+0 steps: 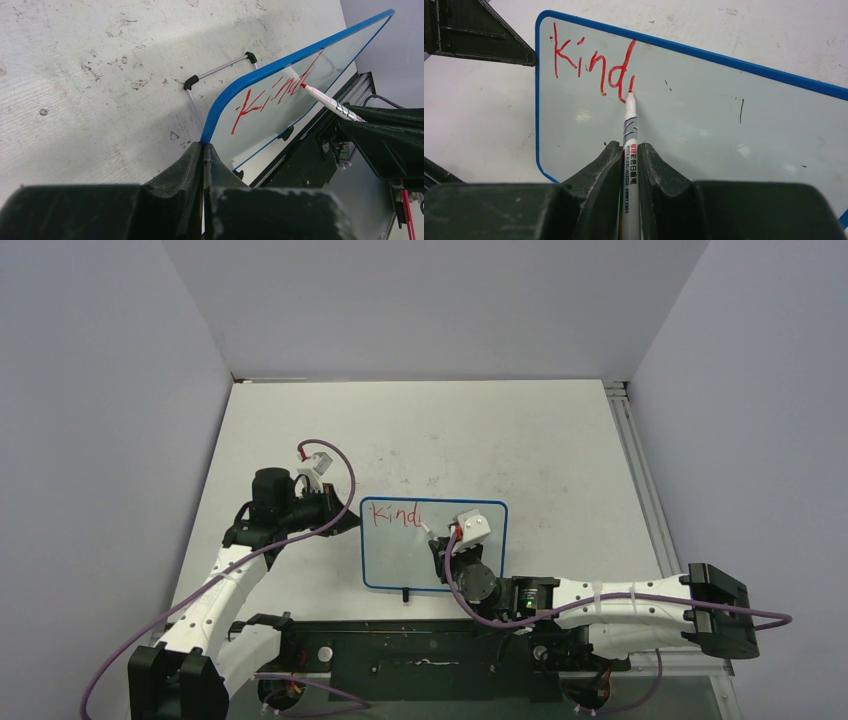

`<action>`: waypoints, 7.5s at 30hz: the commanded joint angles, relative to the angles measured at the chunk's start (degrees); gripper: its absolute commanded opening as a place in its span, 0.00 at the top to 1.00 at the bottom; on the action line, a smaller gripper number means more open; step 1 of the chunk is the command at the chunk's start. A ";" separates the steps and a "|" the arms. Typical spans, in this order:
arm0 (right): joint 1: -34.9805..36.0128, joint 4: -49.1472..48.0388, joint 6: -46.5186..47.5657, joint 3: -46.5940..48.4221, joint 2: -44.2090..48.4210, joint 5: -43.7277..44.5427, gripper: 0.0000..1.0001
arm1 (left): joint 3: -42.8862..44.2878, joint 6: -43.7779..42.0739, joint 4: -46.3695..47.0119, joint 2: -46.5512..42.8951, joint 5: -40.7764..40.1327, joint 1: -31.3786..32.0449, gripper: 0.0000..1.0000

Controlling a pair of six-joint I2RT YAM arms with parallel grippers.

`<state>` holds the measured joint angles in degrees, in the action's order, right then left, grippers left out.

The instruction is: Write a sentence on the whiteboard

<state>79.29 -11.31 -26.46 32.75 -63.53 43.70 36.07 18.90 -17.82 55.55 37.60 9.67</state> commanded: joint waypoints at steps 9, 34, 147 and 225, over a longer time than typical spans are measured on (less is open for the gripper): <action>-1.61 -3.97 2.92 0.78 0.03 2.36 0.95 | 2.16 -0.09 -0.10 -0.44 1.87 0.78 1.00; -2.67 0.41 -0.69 -1.57 3.84 4.12 0.95 | 2.19 -0.09 -0.03 -0.35 1.87 0.81 1.00; -2.67 -0.30 3.05 -0.43 3.29 2.67 0.95 | 2.16 -0.09 -0.02 -0.53 1.88 0.81 1.00; 1.46 6.46 1.61 -0.92 9.97 9.82 0.95 | 2.16 -0.09 -0.05 -0.36 1.84 0.87 1.00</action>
<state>81.41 -2.92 -25.47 29.89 -53.08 51.86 36.07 18.90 -18.65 55.55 37.82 9.82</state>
